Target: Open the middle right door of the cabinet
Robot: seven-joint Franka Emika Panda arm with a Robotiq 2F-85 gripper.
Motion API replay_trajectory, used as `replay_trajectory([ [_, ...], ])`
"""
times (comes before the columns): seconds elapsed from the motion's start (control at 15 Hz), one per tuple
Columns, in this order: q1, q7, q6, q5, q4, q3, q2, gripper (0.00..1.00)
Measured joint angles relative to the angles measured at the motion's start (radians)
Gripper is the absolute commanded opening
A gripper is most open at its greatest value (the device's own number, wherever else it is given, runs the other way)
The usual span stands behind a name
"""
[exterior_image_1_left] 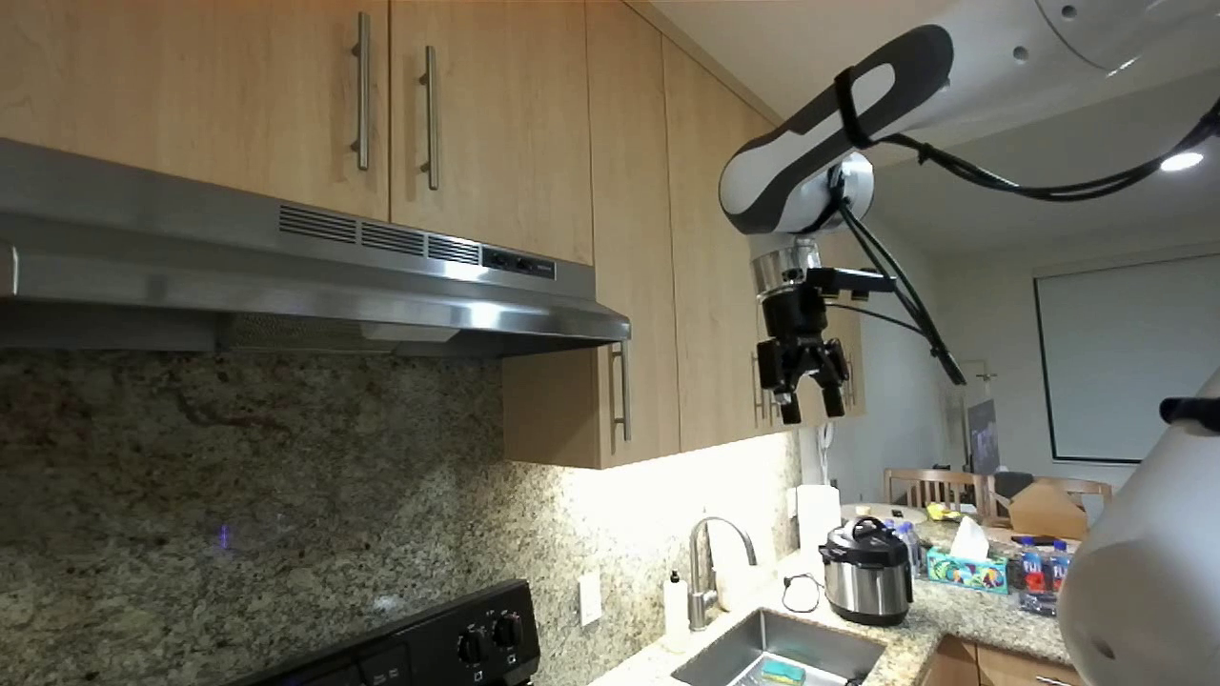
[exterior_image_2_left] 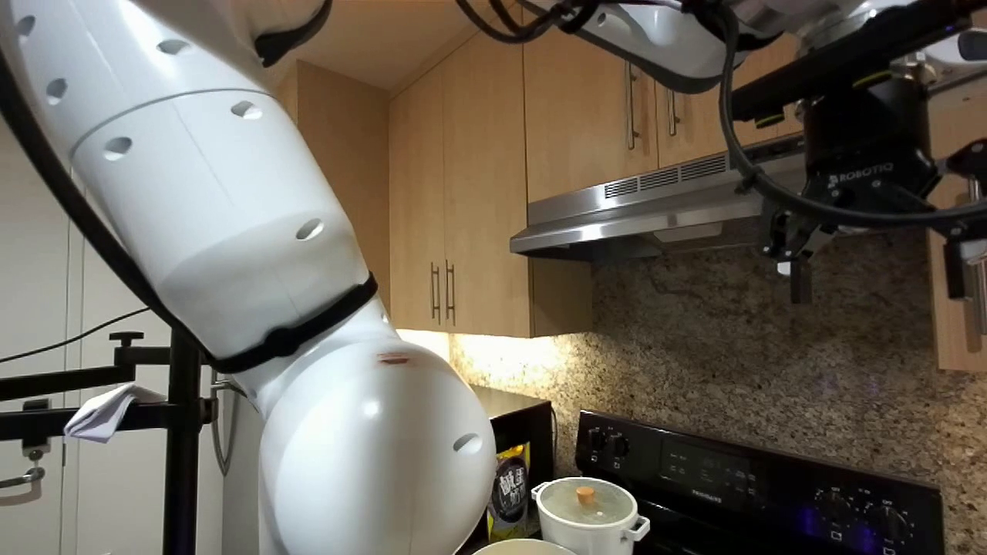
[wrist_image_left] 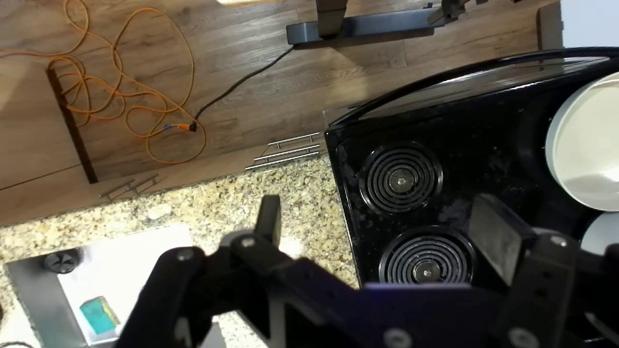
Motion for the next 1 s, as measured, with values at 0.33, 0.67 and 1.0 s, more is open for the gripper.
replay_trajectory([
  [0.33, 0.007, -0.008, 0.048, -0.023, 0.004, 0.026, -0.134, 1.00],
  [0.67, 0.078, -0.004, 0.171, -0.015, 0.059, 0.099, -0.227, 1.00],
  [1.0, 0.148, 0.086, 0.418, -0.014, 0.110, 0.235, -0.223, 1.00],
])
